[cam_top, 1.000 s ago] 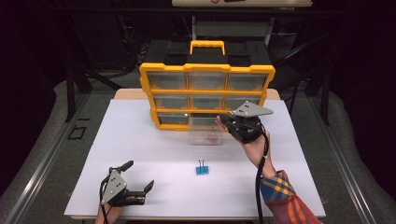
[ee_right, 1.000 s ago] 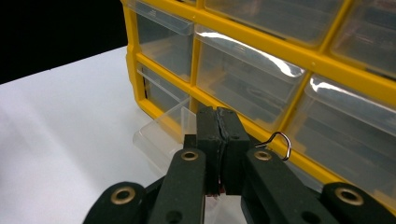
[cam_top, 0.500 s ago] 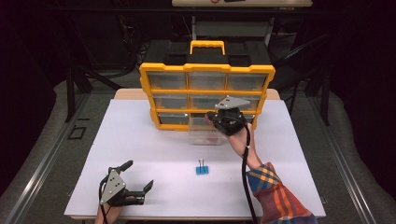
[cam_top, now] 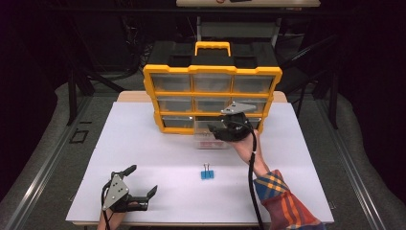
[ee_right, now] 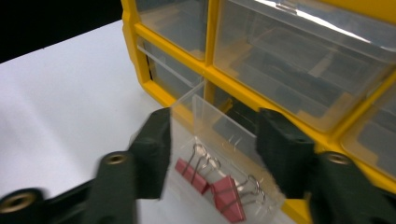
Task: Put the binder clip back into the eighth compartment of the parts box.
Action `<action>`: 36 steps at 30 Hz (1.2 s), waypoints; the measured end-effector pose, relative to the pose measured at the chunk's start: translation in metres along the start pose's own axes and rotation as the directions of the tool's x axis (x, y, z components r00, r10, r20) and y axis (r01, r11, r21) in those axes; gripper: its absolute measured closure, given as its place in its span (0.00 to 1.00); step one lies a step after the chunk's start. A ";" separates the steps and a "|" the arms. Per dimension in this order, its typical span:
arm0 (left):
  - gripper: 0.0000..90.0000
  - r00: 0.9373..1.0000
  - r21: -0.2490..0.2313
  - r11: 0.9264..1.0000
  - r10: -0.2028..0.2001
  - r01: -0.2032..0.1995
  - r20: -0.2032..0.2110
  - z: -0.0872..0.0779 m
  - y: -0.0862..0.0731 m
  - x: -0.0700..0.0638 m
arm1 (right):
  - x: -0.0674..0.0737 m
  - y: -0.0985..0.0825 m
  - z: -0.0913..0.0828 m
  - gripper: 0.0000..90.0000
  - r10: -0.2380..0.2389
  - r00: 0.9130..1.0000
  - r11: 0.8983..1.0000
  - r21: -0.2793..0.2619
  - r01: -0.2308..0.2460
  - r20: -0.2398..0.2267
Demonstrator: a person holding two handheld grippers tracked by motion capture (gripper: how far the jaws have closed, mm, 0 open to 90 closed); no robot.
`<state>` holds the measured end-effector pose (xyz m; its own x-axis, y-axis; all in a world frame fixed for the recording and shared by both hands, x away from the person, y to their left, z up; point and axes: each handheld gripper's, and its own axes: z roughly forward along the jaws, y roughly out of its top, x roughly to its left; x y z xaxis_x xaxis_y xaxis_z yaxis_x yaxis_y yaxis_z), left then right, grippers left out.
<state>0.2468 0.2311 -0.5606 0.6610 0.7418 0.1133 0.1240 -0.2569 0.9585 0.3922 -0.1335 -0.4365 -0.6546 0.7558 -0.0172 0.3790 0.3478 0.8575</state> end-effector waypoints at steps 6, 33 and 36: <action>0.01 1.000 0.000 1.000 -0.002 0.002 -0.002 0.001 0.000 0.000 | 0.001 -0.014 -0.014 0.21 -0.012 1.000 1.000 0.009 0.012 -0.023; 0.01 1.000 0.001 1.000 0.001 -0.001 0.005 0.001 0.000 -0.001 | 0.014 -0.080 -0.039 0.00 0.020 0.994 0.999 0.045 -0.015 -0.103; 0.01 1.000 0.002 1.000 0.002 -0.002 0.005 0.001 0.000 -0.001 | 0.016 -0.082 -0.039 0.00 0.023 0.994 0.999 0.048 -0.017 -0.110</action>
<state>0.2471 0.2294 -0.5608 0.6651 0.7381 0.1134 0.1242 -0.2591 0.9578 0.3251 -0.1713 -0.4874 -0.7139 0.6977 0.0590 0.4216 0.3611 0.8318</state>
